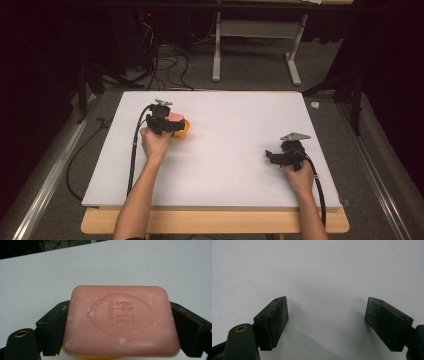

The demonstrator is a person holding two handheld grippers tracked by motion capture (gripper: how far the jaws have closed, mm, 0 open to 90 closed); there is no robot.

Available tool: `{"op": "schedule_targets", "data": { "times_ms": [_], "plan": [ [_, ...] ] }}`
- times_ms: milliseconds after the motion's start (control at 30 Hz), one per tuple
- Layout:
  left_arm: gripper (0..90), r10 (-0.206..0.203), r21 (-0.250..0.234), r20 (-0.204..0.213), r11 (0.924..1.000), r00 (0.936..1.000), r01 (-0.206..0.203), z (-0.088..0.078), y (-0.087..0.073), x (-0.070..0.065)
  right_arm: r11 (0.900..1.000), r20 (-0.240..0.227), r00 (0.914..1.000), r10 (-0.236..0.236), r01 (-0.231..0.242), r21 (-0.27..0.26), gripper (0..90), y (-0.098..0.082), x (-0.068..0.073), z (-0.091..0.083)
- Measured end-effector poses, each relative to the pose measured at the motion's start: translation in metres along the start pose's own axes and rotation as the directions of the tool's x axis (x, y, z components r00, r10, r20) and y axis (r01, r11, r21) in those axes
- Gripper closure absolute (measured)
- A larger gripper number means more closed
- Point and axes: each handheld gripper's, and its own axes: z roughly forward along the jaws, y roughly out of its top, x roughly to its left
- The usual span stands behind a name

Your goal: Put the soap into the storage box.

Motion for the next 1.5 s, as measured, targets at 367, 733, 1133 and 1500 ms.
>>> {"op": "schedule_targets", "data": {
  "times_ms": [367, 733, 1133, 1500],
  "plan": [
    [13.9, -0.009, 0.027, -0.020, 0.9996, 0.9998, 0.009, 0.013, -0.003, 0.003, 1.000, 0.000, 1.0000, 0.000, 0.000, 0.000, 19.4, 0.000, 0.000, 0.000],
    [13.9, -0.024, 0.045, -0.008, 0.9987, 0.9997, 0.024, 0.020, -0.005, 0.003, 1.000, 0.000, 1.0000, 0.000, 0.000, 0.000, 19.4, 0.000, 0.000, 0.000],
    [13.9, -0.033, 0.056, -0.014, 0.9979, 0.9994, 0.033, 0.027, -0.007, 0.003, 1.000, 0.000, 1.0000, 0.000, 0.000, 0.000, 19.4, 0.000, 0.000, 0.000],
    [13.9, -0.039, 0.069, -0.015, 0.9968, 0.9991, 0.040, 0.030, -0.009, 0.004, 1.000, 0.001, 1.0000, -0.002, 0.002, -0.001, 19.4, 0.000, 0.000, 0.000]
  ]
}}
